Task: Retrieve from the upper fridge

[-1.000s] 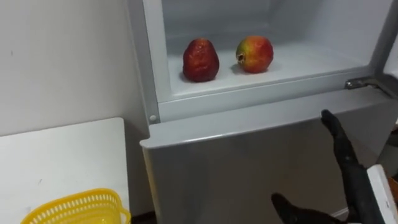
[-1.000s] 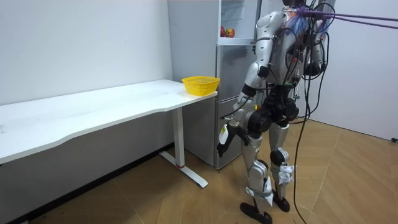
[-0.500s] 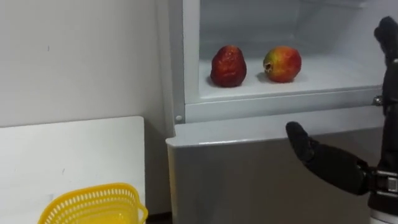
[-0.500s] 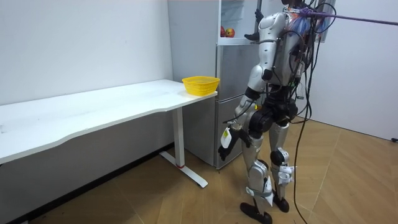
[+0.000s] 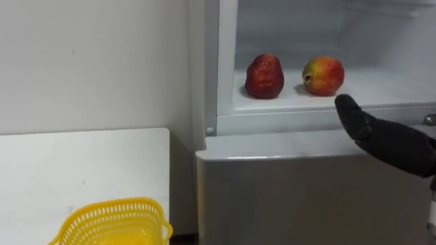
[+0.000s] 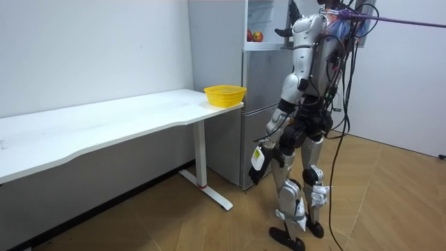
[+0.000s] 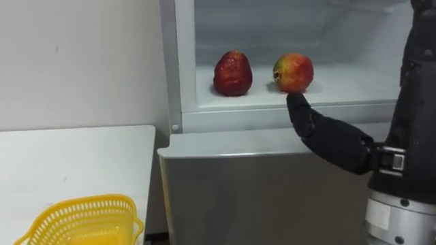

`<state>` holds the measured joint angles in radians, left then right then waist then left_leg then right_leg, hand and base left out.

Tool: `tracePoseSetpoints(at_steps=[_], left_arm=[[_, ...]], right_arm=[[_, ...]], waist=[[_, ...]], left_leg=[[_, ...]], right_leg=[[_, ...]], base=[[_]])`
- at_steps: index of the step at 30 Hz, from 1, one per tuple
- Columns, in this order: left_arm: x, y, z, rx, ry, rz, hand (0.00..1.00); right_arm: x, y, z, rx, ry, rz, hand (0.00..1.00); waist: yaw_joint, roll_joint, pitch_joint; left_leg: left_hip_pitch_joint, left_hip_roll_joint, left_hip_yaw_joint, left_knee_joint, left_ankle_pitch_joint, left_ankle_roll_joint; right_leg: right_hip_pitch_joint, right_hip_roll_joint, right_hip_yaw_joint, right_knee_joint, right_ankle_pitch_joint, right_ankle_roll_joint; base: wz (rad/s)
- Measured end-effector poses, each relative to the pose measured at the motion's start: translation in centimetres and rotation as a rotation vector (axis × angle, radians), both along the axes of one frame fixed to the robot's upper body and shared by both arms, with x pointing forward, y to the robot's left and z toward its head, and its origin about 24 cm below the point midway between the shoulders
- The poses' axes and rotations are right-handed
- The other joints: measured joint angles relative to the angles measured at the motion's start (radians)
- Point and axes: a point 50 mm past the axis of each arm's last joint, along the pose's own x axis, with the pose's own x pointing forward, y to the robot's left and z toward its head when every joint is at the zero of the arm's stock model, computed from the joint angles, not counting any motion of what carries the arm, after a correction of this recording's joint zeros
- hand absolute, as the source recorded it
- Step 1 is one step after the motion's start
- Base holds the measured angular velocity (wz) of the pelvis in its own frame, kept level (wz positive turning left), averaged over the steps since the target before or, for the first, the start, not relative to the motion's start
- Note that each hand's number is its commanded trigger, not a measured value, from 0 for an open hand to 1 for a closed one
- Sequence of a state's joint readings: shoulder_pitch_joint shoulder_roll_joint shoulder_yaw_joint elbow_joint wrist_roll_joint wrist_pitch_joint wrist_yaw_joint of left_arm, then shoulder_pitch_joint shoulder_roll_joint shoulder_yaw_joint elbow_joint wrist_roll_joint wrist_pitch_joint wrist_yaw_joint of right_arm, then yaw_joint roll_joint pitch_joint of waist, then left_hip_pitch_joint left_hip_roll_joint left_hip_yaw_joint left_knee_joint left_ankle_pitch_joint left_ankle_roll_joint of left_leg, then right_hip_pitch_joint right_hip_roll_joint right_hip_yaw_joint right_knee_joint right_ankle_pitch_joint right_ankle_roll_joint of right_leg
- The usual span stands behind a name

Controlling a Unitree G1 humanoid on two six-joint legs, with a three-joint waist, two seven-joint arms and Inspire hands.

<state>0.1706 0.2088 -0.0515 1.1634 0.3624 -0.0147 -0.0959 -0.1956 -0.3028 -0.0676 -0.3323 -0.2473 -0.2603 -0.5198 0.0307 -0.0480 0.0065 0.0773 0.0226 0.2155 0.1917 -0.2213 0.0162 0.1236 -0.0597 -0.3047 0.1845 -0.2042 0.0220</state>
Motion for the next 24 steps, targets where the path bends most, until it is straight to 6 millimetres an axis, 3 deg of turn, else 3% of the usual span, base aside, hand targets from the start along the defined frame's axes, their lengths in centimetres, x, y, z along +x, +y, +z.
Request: tracePoseSetpoints(at_steps=[4,16,24], left_arm=[[-0.5,0.0,-0.1,0.0,0.013,0.024,0.0],[-0.4,0.3,0.0,0.01,0.008,0.05,0.0],[0.0,0.4,0.2,0.012,0.005,0.002,0.0]], right_arm=[[1.6,-0.5,0.8,0.039,0.014,0.008,0.0],[2.8,-0.3,2.1,0.033,0.033,0.051,0.0],[3.7,-0.1,2.2,-0.012,0.091,0.078,0.0]], waist=[[0.007,-0.001,-0.0007],[0.031,-0.016,-0.0056],[0.044,-0.027,-0.0006]], left_leg=[[-0.003,-0.001,-0.012,0.001,0.0,0.0],[-0.014,-0.002,-0.032,0.014,0.003,-0.001],[-0.02,-0.004,-0.035,0.014,0.007,0.002]], right_leg=[[0.002,0.0,-0.01,0.0,0.0,0.0],[0.006,-0.003,-0.057,-0.002,0.0,0.0],[0.01,-0.007,-0.065,-0.001,0.0,0.0]], base=[[0.05],[0.04],[0.01]])
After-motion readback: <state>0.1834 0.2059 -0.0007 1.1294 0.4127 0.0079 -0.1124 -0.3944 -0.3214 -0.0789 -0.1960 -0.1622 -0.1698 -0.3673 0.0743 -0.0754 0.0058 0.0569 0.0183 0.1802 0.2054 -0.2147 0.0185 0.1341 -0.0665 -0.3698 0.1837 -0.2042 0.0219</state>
